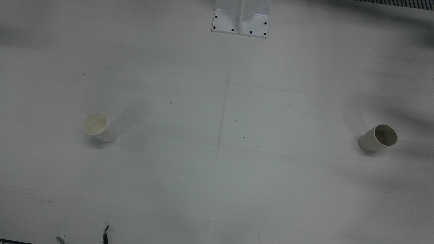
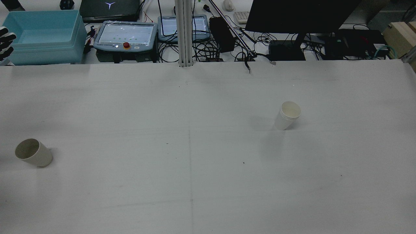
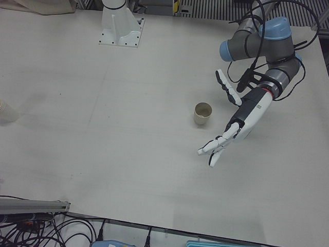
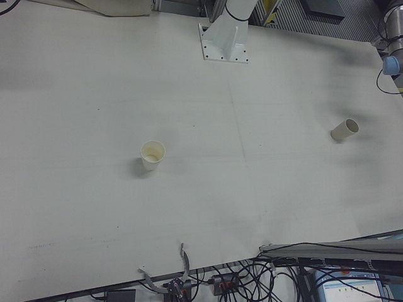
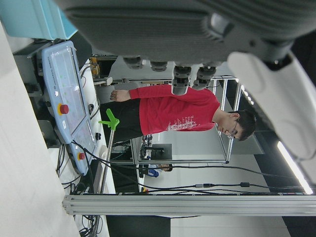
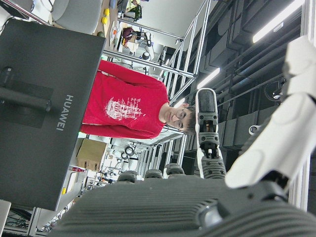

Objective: Pour water

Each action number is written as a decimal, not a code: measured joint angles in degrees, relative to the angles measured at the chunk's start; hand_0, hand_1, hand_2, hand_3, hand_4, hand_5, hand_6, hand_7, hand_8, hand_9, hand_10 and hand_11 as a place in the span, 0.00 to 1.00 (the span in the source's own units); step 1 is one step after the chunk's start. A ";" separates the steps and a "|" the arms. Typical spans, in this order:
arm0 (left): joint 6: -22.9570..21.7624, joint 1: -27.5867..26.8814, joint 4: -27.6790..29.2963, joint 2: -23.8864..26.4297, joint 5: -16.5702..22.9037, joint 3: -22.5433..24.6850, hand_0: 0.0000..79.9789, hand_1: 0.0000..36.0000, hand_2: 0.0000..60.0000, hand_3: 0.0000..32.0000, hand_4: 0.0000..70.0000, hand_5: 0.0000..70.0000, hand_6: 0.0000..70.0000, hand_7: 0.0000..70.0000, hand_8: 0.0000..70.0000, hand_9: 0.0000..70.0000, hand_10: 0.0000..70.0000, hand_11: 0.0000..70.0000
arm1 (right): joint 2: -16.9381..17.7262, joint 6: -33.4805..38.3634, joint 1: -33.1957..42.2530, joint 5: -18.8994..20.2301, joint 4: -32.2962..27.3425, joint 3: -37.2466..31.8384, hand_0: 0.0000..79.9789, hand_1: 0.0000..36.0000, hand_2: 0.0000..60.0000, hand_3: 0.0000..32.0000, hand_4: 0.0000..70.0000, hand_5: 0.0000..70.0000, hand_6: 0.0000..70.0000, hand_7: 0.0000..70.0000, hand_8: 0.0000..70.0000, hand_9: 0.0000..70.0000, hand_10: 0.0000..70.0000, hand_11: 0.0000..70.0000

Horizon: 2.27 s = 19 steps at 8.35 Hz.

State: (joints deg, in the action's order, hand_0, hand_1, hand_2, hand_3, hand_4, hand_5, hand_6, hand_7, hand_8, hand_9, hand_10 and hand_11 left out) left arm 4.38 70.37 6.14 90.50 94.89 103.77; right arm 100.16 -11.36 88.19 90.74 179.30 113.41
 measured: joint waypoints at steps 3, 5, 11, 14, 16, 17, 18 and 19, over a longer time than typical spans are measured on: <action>0.81 0.09 11.17 -10.76 -0.41 -2.64 0.46 0.07 0.00 0.00 0.12 0.08 0.07 0.25 0.02 0.08 0.03 0.05 | 3.13 -2.54 -3.42 0.25 -0.16 -1.40 0.51 0.27 0.64 0.00 0.60 0.88 0.42 0.55 0.32 0.46 0.38 0.55; 4.86 0.12 22.69 -16.14 -2.06 -8.87 0.49 0.14 0.01 0.26 0.03 0.00 0.00 0.02 0.00 0.00 0.00 0.01 | 5.44 -5.29 -5.90 0.14 -0.12 -3.02 0.47 0.09 0.70 0.00 0.96 1.00 0.74 0.88 0.86 1.00 0.74 1.00; 31.05 -1.24 42.74 -23.82 -2.37 -20.15 0.46 0.15 0.10 0.19 0.01 0.00 0.00 0.00 0.00 0.00 0.00 0.01 | 6.52 -5.30 -7.73 0.17 -0.01 -5.23 0.48 0.12 0.61 0.00 0.94 1.00 0.58 0.71 0.58 0.78 0.52 0.72; 32.70 -4.39 47.30 -17.93 -4.54 -31.38 0.40 0.10 0.04 0.19 0.01 0.00 0.00 0.00 0.00 0.00 0.00 0.01 | 6.45 -4.77 -7.80 0.06 -0.07 -5.25 0.48 0.12 0.59 0.00 0.92 1.00 0.55 0.66 0.53 0.72 0.48 0.67; 31.10 -5.16 49.66 -17.32 -8.79 -32.98 0.33 0.08 0.03 0.21 0.00 0.00 0.00 0.00 0.00 0.00 0.00 0.00 | 6.45 -4.70 -7.78 0.05 -0.09 -5.33 0.47 0.11 0.57 0.00 0.92 1.00 0.54 0.64 0.51 0.70 0.47 0.66; 28.06 -5.45 50.12 -17.25 -12.00 -33.25 0.34 0.08 0.02 0.24 0.00 0.00 0.00 0.00 0.00 0.00 0.00 0.00 | 6.45 -4.70 -7.82 0.05 -0.12 -5.36 0.47 0.11 0.56 0.00 0.90 1.00 0.53 0.63 0.50 0.69 0.47 0.66; 23.94 -5.71 50.68 -17.23 -15.96 -33.42 0.41 0.11 0.04 0.26 0.00 0.00 0.00 0.00 0.00 0.00 0.00 0.00 | 6.41 -4.68 -7.88 0.01 -0.15 -5.37 0.47 0.10 0.54 0.00 0.89 1.00 0.52 0.61 0.49 0.67 0.46 0.64; 21.41 -5.88 51.16 -17.28 -20.32 -33.49 0.48 0.17 0.10 0.18 0.05 0.00 0.00 0.00 0.00 0.00 0.00 0.00 | 6.42 -4.66 -8.02 -0.01 -0.17 -5.43 0.47 0.11 0.53 0.00 0.87 1.00 0.50 0.60 0.45 0.63 0.43 0.61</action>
State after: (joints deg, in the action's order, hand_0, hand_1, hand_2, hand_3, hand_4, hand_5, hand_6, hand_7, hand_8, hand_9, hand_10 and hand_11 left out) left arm 25.78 64.49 57.31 73.23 74.57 70.28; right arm 106.58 -16.01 80.17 90.73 179.13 107.98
